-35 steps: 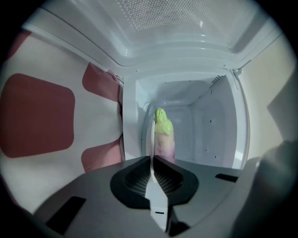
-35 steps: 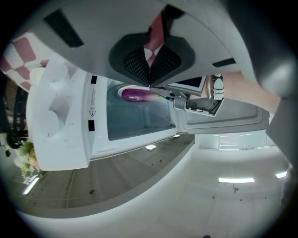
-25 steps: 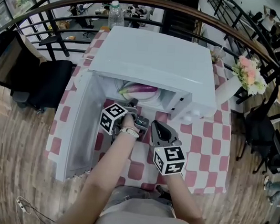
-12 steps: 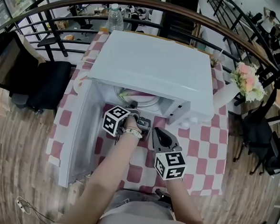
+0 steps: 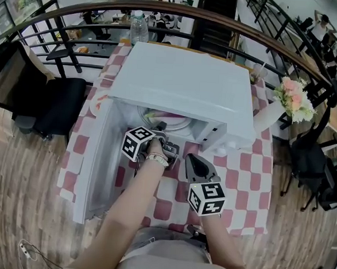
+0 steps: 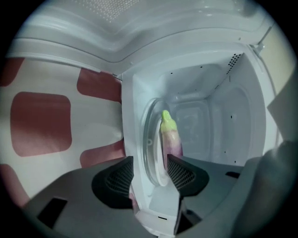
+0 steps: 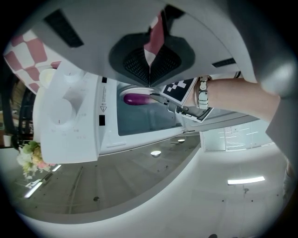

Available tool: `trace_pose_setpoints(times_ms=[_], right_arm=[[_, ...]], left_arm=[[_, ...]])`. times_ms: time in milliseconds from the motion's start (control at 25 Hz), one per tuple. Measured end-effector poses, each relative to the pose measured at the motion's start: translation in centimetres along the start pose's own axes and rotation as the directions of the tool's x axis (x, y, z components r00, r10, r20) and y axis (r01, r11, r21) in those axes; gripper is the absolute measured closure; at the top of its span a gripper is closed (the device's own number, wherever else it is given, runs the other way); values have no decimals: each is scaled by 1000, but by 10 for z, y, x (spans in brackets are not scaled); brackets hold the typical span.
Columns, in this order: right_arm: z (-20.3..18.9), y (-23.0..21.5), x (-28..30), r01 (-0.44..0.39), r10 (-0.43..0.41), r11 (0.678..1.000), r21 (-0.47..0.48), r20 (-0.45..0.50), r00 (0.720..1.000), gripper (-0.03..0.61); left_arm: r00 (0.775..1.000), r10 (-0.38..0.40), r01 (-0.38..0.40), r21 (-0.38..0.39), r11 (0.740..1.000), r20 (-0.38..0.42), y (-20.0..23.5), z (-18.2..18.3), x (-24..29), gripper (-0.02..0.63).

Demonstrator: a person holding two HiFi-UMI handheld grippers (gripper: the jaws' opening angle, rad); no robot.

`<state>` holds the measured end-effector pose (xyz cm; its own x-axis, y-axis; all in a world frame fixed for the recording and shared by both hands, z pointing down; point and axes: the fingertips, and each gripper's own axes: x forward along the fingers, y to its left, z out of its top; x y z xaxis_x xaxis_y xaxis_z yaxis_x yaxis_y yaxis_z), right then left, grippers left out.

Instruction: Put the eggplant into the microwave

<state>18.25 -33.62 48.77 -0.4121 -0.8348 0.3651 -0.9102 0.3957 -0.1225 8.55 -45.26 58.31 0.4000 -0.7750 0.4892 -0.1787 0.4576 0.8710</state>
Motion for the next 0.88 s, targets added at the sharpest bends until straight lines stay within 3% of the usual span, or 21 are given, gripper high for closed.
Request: trace_pose_setpoints(times_ms=[160,520,880], right_arm=[[6,3,-6,1,-1,1000,-2,17,1000,552],[14,20,-17,-23,24,1000,-18,50,998,552],[21,31,-30,-36,39,999,-34,84,996,552]], left_arm=[[999,-17,19,52,998,-37,-3,-9,-15,420],[994,-73,84,136,987,-86,-16,-30,-52,596],[957,-246,269,163,949,-152,-37,-49,-89,609]])
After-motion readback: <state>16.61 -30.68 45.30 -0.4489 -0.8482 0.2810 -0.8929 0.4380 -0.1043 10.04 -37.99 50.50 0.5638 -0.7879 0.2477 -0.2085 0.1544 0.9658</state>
